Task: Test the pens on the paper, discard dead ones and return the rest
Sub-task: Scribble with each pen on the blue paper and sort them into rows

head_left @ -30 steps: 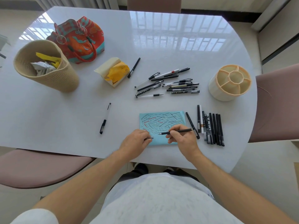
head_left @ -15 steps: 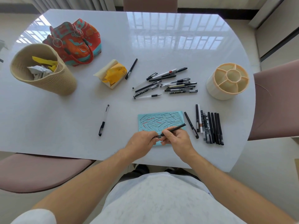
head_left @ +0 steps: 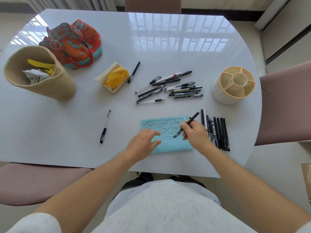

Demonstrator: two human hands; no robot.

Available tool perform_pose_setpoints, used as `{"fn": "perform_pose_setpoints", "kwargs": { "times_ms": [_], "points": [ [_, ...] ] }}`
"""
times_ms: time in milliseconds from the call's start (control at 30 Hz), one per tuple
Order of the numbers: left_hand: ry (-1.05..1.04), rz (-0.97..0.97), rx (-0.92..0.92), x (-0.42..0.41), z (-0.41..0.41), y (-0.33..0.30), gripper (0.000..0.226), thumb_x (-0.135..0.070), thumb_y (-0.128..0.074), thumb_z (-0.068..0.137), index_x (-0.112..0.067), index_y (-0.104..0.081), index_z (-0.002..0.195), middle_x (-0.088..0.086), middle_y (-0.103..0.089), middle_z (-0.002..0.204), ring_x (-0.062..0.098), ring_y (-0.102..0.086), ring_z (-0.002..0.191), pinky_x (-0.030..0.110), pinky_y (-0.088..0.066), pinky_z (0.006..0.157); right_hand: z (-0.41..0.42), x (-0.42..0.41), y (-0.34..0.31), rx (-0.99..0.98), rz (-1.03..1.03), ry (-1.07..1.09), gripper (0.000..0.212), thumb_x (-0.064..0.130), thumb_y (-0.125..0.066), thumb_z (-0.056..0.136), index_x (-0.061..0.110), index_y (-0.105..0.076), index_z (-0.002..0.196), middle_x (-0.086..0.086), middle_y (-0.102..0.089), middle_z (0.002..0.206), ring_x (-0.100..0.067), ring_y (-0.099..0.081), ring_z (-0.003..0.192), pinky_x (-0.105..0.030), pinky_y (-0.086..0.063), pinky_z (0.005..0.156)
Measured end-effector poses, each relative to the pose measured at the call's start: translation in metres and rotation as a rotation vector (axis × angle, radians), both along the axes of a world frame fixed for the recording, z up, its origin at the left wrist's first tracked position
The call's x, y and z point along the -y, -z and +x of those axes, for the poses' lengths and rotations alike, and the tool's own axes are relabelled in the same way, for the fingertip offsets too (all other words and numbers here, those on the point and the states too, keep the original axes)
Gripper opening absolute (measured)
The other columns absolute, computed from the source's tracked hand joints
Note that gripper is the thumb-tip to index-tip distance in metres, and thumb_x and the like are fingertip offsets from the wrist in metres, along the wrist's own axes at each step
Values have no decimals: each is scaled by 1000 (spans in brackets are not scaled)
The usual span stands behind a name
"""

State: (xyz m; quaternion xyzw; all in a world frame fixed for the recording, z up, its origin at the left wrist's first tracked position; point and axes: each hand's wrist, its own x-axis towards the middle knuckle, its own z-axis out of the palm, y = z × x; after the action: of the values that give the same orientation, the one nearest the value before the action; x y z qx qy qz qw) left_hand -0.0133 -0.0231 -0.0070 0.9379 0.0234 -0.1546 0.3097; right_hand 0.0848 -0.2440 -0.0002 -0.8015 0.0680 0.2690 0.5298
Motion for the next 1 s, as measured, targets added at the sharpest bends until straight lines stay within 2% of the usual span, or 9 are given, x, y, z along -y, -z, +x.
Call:
{"fn": "perform_pose_setpoints", "kwargs": {
  "times_ms": [133, 233, 300, 333, 500, 733, 833, 933, 1000],
  "points": [
    [-12, 89, 40, -17, -10, 13, 33, -31, -64, 93, -24, -61, 125, -9, -59, 129, 14, -44, 126, 35, -46, 100, 25, 29, 4, 139, -368, -221, 3, 22, -62, 98, 21, -60, 98, 5, -67, 83, -9, -67, 66, -22, -47, 56],
    [-23, 119, 49, -21, -14, 17, 35, -25, -66, 91, -21, -62, 125, -4, -56, 134, 18, -44, 128, 39, -47, 101, 29, 35, 12, 192, -530, -379, 20, 22, -65, 96, 14, -62, 114, -5, -69, 93, -26, -66, 87, -37, -54, 72],
    [-23, 126, 40, -22, -15, 20, 36, -24, -66, 90, -20, -62, 126, -1, -53, 138, 21, -42, 131, 40, -45, 104, 28, 36, 15, 239, -581, -428, 32, 20, -67, 95, 13, -62, 126, -8, -71, 104, -31, -66, 99, -40, -54, 84],
    [-18, 128, 35, -23, -15, 21, 37, -23, -65, 91, -19, -61, 127, 0, -52, 139, 21, -41, 132, 40, -44, 105, 27, 36, 16, 267, -606, -441, 33, 19, -68, 95, 12, -62, 127, -9, -71, 106, -31, -65, 101, -39, -52, 85],
    [-13, 134, 18, -27, -19, 24, 36, -21, -65, 89, -18, -62, 125, 0, -50, 140, 21, -42, 131, 41, -45, 103, 40, 34, 18, 337, -747, -480, 32, 15, -67, 92, 9, -61, 123, -9, -64, 104, -33, -65, 96, -41, -53, 80],
    [54, 156, -31, -32, -22, 25, 39, -18, -63, 88, -16, -63, 126, 6, -42, 150, 25, -37, 138, 44, -42, 107, 116, 8, 16, 486, -745, -363, 30, 19, -57, 98, 18, -64, 128, -7, -61, 129, -30, -63, 105, -33, -45, 77],
    [74, 169, -48, -33, -21, 24, 40, -18, -61, 88, -17, -62, 129, 6, -40, 152, 26, -35, 140, 44, -40, 109, 145, -5, 21, 494, -823, -439, 35, 10, -50, 97, 18, -65, 127, -7, -60, 128, -33, -62, 109, -37, -49, 80],
    [68, 188, -56, -36, -22, 21, 40, -17, -58, 88, -19, -63, 128, 4, -40, 154, 24, -32, 141, 44, -40, 108, 155, -11, 30, 500, -926, -579, 40, 0, -48, 92, 18, -64, 123, -8, -58, 118, -34, -63, 97, -34, -44, 69],
    [60, 193, -57, -38, -25, 19, 41, -15, -57, 87, -20, -64, 127, 3, -41, 153, 24, -32, 141, 44, -41, 107, 154, -13, 31, 489, -949, -637, 38, -1, -48, 88, 17, -62, 118, -9, -57, 114, -34, -64, 92, -34, -42, 68]
  ]
}}
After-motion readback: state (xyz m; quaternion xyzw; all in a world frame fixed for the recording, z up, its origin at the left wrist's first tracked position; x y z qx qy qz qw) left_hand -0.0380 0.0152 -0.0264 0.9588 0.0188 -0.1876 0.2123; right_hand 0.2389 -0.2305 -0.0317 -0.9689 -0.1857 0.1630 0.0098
